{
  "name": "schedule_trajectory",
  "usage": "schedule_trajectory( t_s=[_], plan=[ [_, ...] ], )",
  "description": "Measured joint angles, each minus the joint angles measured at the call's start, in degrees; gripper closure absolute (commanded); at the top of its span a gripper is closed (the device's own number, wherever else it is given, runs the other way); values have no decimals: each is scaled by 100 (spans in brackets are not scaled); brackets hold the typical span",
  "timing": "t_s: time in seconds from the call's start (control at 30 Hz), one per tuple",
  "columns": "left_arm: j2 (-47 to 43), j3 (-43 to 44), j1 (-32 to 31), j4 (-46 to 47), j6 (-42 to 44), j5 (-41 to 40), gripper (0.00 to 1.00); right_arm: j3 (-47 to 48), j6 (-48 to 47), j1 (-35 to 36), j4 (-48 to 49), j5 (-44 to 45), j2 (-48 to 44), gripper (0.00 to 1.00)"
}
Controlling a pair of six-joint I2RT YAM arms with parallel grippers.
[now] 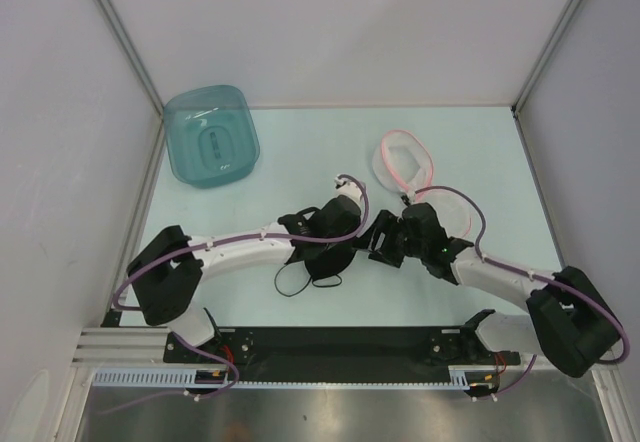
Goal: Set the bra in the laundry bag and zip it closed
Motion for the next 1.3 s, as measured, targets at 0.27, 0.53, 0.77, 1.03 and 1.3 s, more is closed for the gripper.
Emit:
schedule_trajectory(
  t_s=[0.27, 0.53, 0.77, 1.03, 1.3],
  plan=[
    [39, 0, 0, 74, -57, 188, 100, -658, -339, 66, -188, 4, -988, 1],
    [129, 0, 0, 105, -151, 372, 100, -1486, -216, 516, 837, 42, -968, 0],
    [131, 0, 0, 107, -188, 457, 100, -1569, 109, 984, 2332, 411, -127, 1],
    [131, 0, 0, 107, -225, 483, 100, -1851, 337, 1161, 3661, 922, 326, 0],
    [122, -11, 17, 114, -315, 577, 100, -1759, 382, 1176, 4496, 951, 1106, 0]
  ],
)
